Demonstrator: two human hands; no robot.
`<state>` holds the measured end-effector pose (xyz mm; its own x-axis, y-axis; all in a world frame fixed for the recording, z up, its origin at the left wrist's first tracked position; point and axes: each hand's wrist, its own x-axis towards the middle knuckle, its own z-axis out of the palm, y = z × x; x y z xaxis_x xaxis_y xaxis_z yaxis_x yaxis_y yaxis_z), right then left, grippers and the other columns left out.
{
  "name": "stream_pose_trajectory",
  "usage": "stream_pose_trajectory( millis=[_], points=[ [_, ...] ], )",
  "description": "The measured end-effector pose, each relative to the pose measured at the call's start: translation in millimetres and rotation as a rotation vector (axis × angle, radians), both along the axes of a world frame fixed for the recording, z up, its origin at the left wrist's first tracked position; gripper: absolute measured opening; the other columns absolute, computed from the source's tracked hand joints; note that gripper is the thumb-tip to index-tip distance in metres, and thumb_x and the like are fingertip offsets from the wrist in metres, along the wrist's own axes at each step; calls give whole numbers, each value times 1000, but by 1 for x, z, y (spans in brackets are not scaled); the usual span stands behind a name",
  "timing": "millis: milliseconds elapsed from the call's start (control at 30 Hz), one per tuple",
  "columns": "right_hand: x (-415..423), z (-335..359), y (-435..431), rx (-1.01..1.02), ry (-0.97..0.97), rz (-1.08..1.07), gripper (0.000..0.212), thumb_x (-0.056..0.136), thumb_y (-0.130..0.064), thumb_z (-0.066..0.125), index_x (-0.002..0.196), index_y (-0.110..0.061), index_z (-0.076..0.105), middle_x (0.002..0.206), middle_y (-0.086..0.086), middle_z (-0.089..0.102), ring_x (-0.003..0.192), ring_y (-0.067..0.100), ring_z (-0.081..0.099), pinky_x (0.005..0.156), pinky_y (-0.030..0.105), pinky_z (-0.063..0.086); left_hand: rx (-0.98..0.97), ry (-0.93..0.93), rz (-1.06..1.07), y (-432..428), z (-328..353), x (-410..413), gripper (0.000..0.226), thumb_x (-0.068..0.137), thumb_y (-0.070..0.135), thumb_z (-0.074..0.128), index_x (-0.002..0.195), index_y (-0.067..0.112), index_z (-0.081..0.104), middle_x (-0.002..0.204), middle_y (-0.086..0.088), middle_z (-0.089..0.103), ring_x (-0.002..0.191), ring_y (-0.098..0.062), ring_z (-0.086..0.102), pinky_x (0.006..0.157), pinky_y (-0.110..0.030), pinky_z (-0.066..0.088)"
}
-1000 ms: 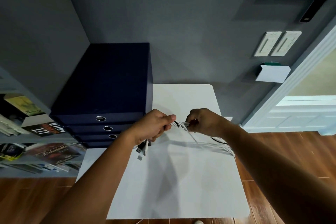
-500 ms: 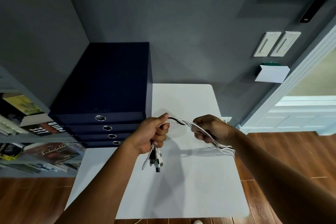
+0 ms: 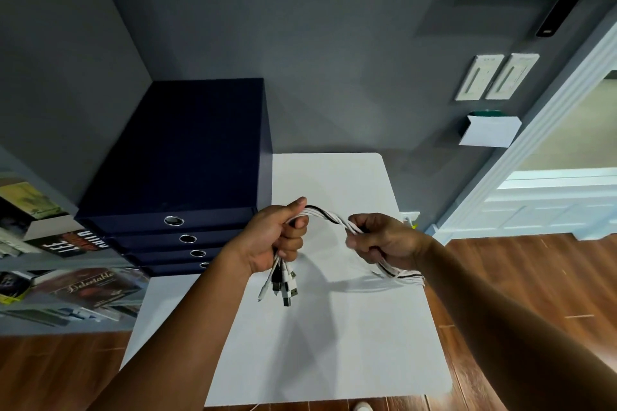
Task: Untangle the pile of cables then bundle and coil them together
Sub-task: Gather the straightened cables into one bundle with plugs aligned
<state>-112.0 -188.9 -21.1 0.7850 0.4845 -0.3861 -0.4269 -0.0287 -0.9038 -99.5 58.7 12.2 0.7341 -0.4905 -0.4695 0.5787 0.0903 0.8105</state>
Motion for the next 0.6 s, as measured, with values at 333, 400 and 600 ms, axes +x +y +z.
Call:
stream_pose_trajectory(
  millis=[333,400,600],
  points=[
    [20,2,24,-930,-727,-125,10,96,-24,54,99,-16,49,81,1,62,74,23,55,64,36,41,-50,68,1,-1,-4,-14,42,91,50,52,63,21,41,55,8,17,42,-6,14,43,-20,15],
    [23,0,24,-1129,-858,-97,18,94,-32,47,91,-17,56,85,2,64,87,29,56,71,40,45,-73,90,-9,0,-6,-18,42,90,51,53,62,21,42,54,8,17,41,-5,15,43,-21,16],
    [23,29,18,-1045,-918,-163,27,88,-32,49,72,-10,53,60,4,57,59,26,51,56,31,32,-209,158,-27,7,-7,-22,42,93,50,48,63,22,40,50,11,21,44,-8,7,43,-21,16]
  ],
)
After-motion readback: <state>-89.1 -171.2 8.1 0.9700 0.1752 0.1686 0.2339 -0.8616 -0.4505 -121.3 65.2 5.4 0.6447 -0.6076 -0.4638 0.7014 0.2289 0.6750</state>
